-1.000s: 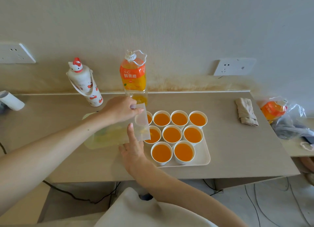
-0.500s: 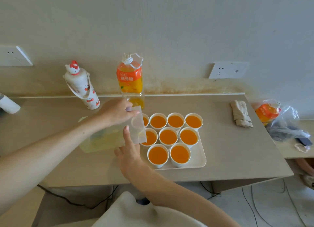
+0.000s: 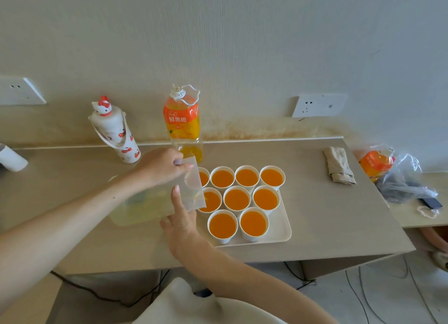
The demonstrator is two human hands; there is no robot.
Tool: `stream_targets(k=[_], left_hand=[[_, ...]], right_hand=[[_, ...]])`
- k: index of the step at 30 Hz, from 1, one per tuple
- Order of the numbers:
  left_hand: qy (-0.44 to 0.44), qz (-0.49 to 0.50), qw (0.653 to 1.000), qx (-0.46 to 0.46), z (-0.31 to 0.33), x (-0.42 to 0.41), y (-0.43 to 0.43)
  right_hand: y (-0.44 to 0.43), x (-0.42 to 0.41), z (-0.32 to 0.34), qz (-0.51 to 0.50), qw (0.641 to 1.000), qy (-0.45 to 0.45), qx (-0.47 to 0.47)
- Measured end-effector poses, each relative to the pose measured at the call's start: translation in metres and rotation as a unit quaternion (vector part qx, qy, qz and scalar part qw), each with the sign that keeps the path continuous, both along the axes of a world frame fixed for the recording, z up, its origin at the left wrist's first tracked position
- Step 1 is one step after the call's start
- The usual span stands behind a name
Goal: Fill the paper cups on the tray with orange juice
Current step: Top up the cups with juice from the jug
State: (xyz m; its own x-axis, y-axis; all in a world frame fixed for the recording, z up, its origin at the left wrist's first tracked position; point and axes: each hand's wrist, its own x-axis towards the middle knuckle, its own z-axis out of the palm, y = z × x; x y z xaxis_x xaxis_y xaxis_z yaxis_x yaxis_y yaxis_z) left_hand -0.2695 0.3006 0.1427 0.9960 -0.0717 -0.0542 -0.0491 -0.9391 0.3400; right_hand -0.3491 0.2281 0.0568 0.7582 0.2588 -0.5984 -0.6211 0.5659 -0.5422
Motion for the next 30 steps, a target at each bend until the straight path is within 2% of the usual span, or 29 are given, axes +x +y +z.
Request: stream_targets(k=[9, 21, 30], left_hand=[[-0.036, 0.062, 0.995, -0.076, -0.012, -0.022, 0.017], [-0.034, 0.089, 0.978, -0.187, -0.028, -0.036, 0.043], [-0.032, 0.112, 0.969, -0.217, -0.022, -0.021, 0.049]], right_hand=[[0.007, -0.003, -0.007, -0.001, 0.999, -0.040, -0.033], [0.006, -0.008, 0.000, 0.033, 0.993, -0.018, -0.113], [0.011, 0.008, 0.007, 0.011, 0.992, -0.003, -0.126]])
